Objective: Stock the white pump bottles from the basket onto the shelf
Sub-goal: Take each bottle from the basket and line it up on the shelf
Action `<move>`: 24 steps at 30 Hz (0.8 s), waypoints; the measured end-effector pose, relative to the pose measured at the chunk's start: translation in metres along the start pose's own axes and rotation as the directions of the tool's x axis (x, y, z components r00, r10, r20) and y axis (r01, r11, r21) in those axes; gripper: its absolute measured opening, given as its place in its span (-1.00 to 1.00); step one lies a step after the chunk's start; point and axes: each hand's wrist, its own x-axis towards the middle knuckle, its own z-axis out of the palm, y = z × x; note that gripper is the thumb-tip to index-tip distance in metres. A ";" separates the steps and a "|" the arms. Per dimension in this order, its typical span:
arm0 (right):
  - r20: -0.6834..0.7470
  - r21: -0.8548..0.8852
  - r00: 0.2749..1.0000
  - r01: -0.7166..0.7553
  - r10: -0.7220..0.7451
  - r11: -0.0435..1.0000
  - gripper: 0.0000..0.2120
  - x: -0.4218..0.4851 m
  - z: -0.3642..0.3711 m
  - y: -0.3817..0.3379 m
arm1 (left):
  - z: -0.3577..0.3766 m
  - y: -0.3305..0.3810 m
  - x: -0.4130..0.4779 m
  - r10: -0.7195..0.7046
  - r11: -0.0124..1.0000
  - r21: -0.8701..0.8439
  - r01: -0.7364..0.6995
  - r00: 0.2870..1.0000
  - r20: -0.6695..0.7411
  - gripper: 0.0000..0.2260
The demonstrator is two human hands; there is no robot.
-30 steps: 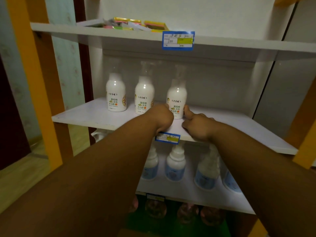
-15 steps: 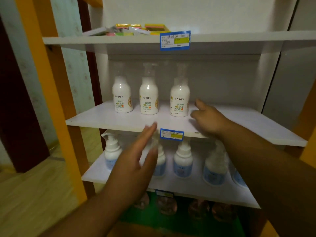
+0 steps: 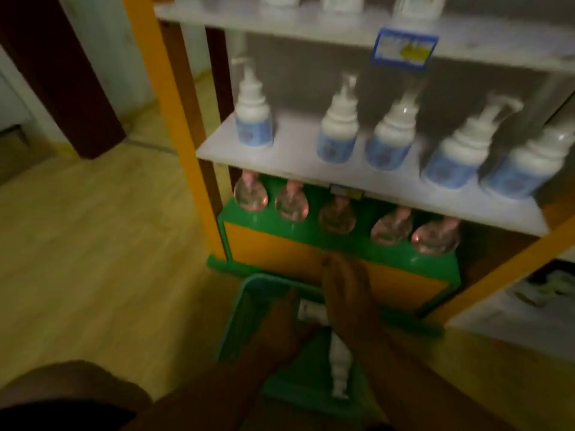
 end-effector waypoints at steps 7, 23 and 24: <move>0.533 -0.477 0.604 -0.363 0.592 0.801 -0.42 -0.068 0.049 0.103 | 0.037 -0.085 0.001 -0.215 0.975 0.036 0.221 0.877 0.430 -0.09; 0.245 -0.449 0.492 -0.706 0.836 0.547 -0.50 -0.018 0.113 0.225 | 0.097 -0.142 0.082 -0.432 0.895 0.056 0.442 0.830 0.353 -0.24; 0.209 -0.451 0.462 -0.736 0.862 0.504 -0.47 -0.017 0.117 0.231 | 0.099 -0.144 0.084 -0.445 0.888 0.058 0.457 0.819 0.361 -0.26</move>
